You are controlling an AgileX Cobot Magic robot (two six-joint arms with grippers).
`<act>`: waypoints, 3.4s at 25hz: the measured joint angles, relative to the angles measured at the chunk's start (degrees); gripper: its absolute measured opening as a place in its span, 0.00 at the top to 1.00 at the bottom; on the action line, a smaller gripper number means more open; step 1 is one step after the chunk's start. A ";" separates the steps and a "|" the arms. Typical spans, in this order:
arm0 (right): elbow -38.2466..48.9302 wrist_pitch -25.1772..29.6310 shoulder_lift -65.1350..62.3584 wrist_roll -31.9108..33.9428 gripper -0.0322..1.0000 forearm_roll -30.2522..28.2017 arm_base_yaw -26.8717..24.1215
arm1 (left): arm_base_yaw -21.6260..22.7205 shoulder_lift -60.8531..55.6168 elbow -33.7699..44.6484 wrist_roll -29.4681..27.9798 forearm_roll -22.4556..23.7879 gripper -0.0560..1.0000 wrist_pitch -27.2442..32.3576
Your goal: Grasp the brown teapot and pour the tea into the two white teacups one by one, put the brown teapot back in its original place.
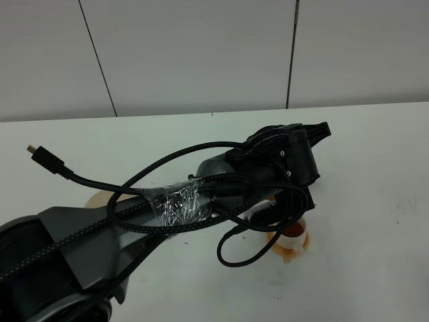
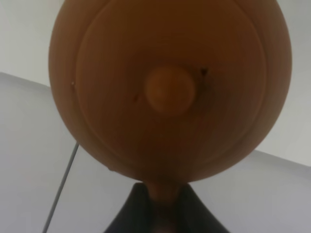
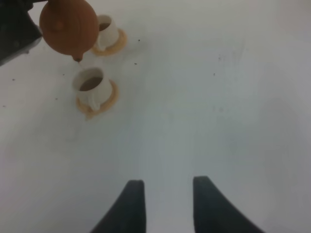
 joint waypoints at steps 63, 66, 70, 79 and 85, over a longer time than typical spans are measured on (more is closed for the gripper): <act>0.00 -0.05 0.00 0.01 0.74 0.06 0.00 | 7.60 -0.73 -12.48 -18.90 -32.26 0.79 24.33; 0.00 -0.05 0.00 0.01 0.74 0.06 0.00 | 7.60 -0.73 -12.48 -19.32 -32.61 0.79 24.33; 0.00 -0.05 0.00 0.01 0.74 0.06 0.00 | 7.73 -0.73 -12.48 -19.55 -32.74 0.79 24.33; 0.00 -0.05 0.00 0.06 0.74 0.06 0.00 | 9.34 -0.64 -10.03 -19.76 -34.02 0.79 24.33; 0.00 -0.05 0.00 0.06 0.74 0.06 0.00 | 9.75 -0.64 -9.61 -19.97 -34.26 0.79 24.33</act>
